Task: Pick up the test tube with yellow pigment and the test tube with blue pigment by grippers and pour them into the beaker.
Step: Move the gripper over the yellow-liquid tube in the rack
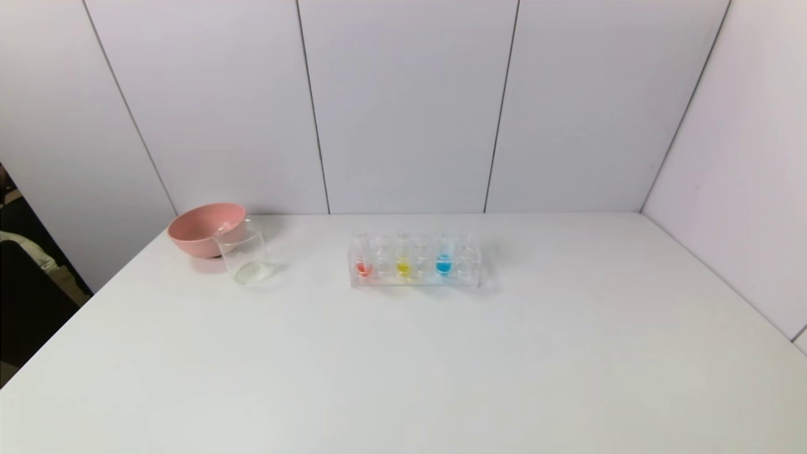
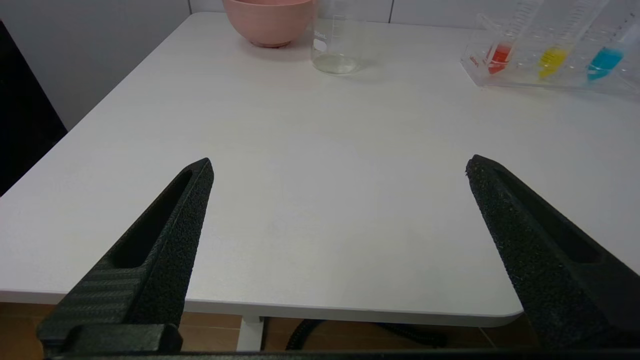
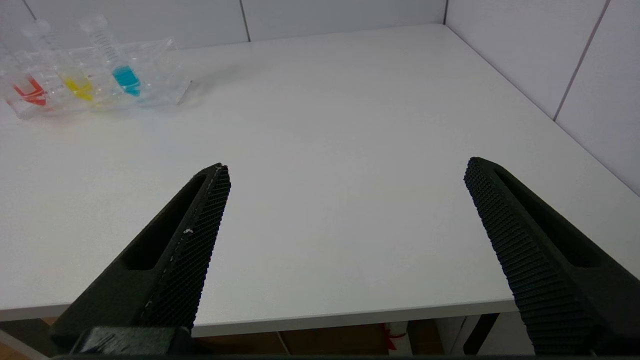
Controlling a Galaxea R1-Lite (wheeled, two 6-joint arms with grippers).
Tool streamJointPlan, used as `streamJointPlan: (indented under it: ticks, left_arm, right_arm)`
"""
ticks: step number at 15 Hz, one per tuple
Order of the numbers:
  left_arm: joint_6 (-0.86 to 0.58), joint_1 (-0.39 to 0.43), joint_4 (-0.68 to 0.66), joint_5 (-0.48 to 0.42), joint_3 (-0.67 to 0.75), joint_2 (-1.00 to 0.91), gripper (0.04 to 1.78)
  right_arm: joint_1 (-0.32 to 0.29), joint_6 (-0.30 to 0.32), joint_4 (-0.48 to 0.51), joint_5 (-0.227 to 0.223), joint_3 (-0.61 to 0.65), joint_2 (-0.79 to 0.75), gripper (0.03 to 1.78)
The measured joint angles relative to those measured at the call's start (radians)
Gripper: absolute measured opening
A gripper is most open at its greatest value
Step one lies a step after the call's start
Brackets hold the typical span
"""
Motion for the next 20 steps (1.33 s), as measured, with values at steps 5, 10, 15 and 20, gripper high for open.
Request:
streamJointPlan:
  ticks: [5,10,15,20]
  left_arm:
    - [0.015,-0.001,0.002,0.001,0.000,0.000,1.76]
    - [0.035,-0.004,0.049,-0.003,-0.022,0.000,1.76]
    - [0.029,-0.004,0.133,-0.108,-0.182,0.066,1.76]
    - [0.024,-0.004,0.021,-0.162,-0.306,0.287,1.76]
  right_arm:
    - [0.000,-0.001,0.000,0.000,0.000,0.000,1.71]
    - [0.000,-0.001,0.000,0.000,0.000,0.000,1.71]
    - [0.000,0.000,0.000,0.000,0.000,0.000,1.71]
    - [0.000,0.000,0.000,0.000,0.000,0.000,1.71]
